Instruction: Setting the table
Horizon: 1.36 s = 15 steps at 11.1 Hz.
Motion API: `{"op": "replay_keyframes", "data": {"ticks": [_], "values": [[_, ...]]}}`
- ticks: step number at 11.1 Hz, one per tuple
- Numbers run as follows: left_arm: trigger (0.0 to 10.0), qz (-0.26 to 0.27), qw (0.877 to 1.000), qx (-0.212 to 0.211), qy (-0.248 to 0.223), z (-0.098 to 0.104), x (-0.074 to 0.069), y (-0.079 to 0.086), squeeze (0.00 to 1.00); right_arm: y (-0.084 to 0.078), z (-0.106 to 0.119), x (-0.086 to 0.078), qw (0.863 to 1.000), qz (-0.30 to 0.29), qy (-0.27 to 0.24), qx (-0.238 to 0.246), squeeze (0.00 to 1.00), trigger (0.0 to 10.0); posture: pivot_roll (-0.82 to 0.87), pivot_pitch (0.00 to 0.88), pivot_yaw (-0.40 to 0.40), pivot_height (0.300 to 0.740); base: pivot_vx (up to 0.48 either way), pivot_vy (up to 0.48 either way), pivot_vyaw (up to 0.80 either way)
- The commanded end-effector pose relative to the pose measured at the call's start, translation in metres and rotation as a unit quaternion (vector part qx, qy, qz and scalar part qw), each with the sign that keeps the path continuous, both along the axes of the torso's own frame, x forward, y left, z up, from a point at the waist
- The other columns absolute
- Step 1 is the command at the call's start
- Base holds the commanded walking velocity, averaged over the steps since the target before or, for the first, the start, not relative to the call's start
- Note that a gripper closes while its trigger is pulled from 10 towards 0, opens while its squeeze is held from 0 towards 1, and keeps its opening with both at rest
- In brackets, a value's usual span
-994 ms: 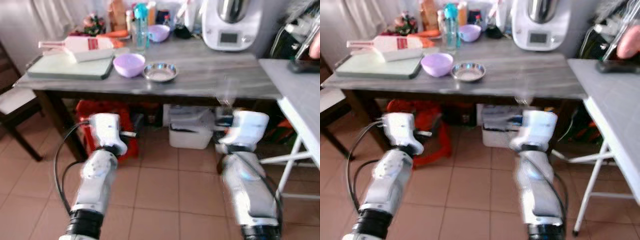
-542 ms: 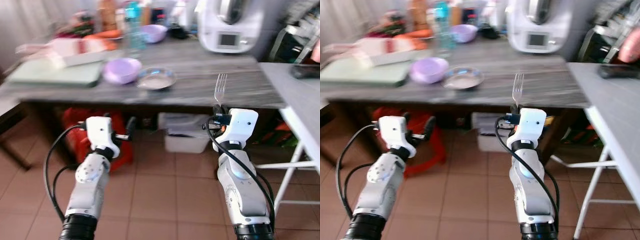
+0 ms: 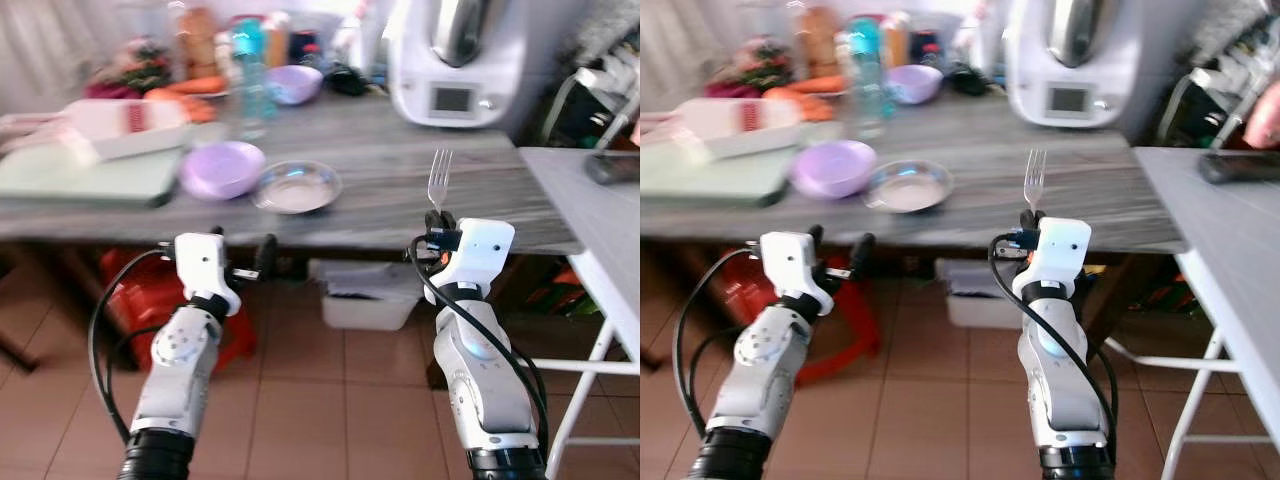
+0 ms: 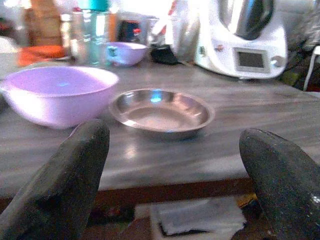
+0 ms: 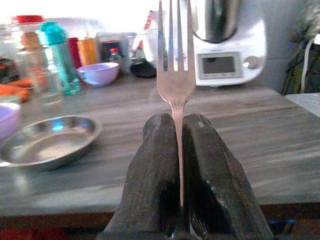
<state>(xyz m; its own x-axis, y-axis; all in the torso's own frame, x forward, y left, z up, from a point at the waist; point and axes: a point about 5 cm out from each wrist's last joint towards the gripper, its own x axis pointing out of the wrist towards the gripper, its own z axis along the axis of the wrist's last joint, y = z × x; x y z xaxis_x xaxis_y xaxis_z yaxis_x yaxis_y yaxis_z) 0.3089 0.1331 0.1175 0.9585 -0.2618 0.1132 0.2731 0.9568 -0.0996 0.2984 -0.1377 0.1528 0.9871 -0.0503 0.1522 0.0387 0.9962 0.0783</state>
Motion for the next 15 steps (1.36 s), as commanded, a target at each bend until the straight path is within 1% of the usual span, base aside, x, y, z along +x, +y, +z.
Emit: {"op": "replay_keyframes", "data": {"ticks": [1, 4, 6, 8, 9, 11, 13, 14, 15], "values": [[10.0, 0.000, 1.000, 0.010, -0.007, 0.004, 0.000, 0.002, 0.00, -0.004, 0.008, 0.001, 1.000, -0.011, -0.014, 0.004, 0.00, 10.0, 0.08, 0.032, -0.010, 0.740, 0.390, 0.000, 0.00], [10.0, 0.001, 1.000, 0.010, -0.007, 0.004, 0.001, 0.002, 0.00, -0.004, 0.008, 0.002, 1.000, -0.012, -0.013, 0.005, 0.00, 10.0, 0.08, 0.031, -0.009, 0.740, 0.389, 0.000, 0.00], [10.0, 0.001, 1.000, 0.010, -0.006, 0.005, 0.001, 0.002, 0.00, -0.004, 0.006, 0.001, 1.000, -0.013, -0.010, 0.005, 0.00, 10.0, 0.08, 0.033, -0.008, 0.740, 0.388, 0.000, 0.73], [10.0, 0.001, 1.000, 0.009, -0.006, 0.005, 0.001, 0.002, 0.00, -0.004, 0.006, 0.001, 1.000, -0.014, -0.011, 0.006, 0.00, 10.0, 0.08, 0.033, -0.008, 0.740, 0.352, 0.000, 0.47], [10.0, -0.008, 1.000, -0.007, -0.019, 0.008, -0.002, 0.000, 0.00, -0.004, 0.006, 0.001, 1.000, -0.015, -0.010, 0.005, 0.00, 10.0, 0.08, 0.037, -0.007, 0.740, 0.000, 0.000, 0.00], [10.0, -0.016, 1.000, 0.014, -0.017, 0.005, -0.007, 0.002, 0.00, -0.005, 0.005, 0.000, 1.000, -0.015, -0.009, 0.005, 0.00, 10.0, 0.07, 0.039, -0.005, 0.740, 0.000, 0.000, 0.00], [10.0, -0.081, 0.995, 0.046, -0.018, -0.001, -0.025, 0.007, 0.00, -0.006, 0.002, 0.000, 1.000, -0.024, 0.001, 0.016, 0.00, 10.0, 0.08, 0.044, -0.003, 0.740, 0.000, 0.000, 0.00], [10.0, -0.123, 0.991, 0.041, -0.013, -0.005, -0.035, 0.005, 0.00, -0.008, -0.001, 0.001, 0.999, -0.030, 0.012, 0.025, 0.00, 10.0, 0.08, 0.045, -0.006, 0.740, 0.000, 0.000, 0.00], [10.0, -0.177, 0.984, 0.033, 0.002, -0.009, -0.044, 0.002, 0.00, -0.010, -0.005, 0.003, 0.999, -0.035, 0.028, 0.028, 0.00, 10.0, 0.08, 0.044, -0.007, 0.740, 0.000, 0.000, 0.00]]}}
